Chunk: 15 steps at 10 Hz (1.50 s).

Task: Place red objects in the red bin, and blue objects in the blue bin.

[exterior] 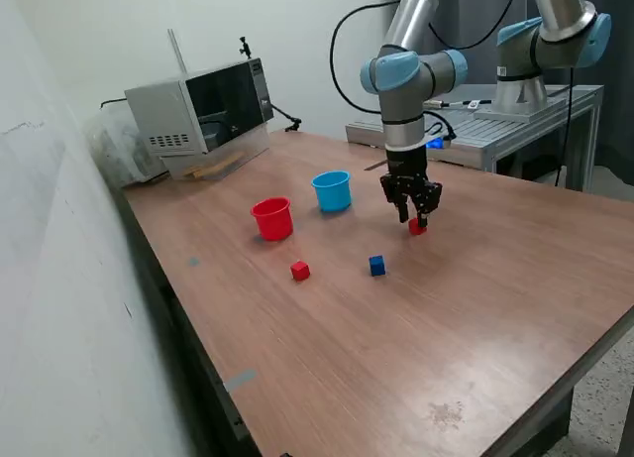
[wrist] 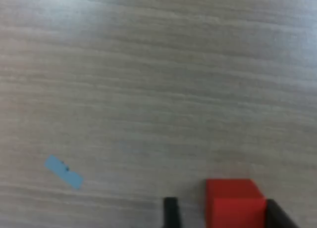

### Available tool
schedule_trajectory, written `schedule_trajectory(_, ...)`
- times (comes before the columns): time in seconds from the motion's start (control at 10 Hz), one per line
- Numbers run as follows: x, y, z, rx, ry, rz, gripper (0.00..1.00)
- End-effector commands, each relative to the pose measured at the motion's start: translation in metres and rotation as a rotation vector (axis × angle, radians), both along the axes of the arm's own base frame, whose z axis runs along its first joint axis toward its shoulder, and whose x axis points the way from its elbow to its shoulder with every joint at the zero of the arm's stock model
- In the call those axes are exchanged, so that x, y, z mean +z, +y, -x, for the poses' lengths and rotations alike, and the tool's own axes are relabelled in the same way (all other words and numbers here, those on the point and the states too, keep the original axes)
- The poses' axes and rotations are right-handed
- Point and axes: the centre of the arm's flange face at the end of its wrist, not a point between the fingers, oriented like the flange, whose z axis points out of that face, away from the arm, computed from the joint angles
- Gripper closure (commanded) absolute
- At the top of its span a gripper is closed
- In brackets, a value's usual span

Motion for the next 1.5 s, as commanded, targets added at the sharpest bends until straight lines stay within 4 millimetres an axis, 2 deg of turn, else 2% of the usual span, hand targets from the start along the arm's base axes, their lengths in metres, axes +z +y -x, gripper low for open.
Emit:
schedule_trajectory(0.0,-0.001,-0.006,-0.003,0.020,-0.010,-0.008,1.00)
schedule_trajectory(0.1,0.007,-0.008,-0.004,0.029,-0.002,-0.020,1.00)
schedule_trajectory(0.2,0.033,-0.016,-0.010,0.043,0.003,-0.020,1.00)
schedule_trajectory(0.3,0.072,-0.016,-0.016,0.044,0.027,-0.017,1.00)
schedule_trajectory(0.4,0.121,-0.020,-0.024,0.052,0.073,-0.014,1.00)
schedule_trajectory(0.5,0.161,-0.020,-0.034,0.051,0.107,-0.012,1.00)
schedule_trajectory(0.6,0.183,-0.019,-0.039,0.051,0.122,-0.011,1.00)
schedule_trajectory(0.7,0.200,-0.018,-0.028,0.049,0.156,-0.011,1.00)
schedule_trajectory(0.8,0.218,-0.012,-0.003,0.034,0.203,-0.009,1.00)
schedule_trajectory(0.9,0.222,-0.001,0.026,0.013,0.228,-0.012,1.00)
schedule_trajectory(1.0,0.216,0.045,0.062,-0.057,0.237,-0.021,1.00)
schedule_trajectory(1.1,0.204,0.081,0.091,-0.106,0.239,-0.048,1.00)
schedule_trajectory(1.2,0.191,0.122,0.115,-0.160,0.237,-0.067,1.00)
schedule_trajectory(1.3,0.178,0.155,0.132,-0.202,0.232,-0.072,1.00)
schedule_trajectory(1.4,0.163,0.179,0.143,-0.231,0.222,-0.073,1.00)
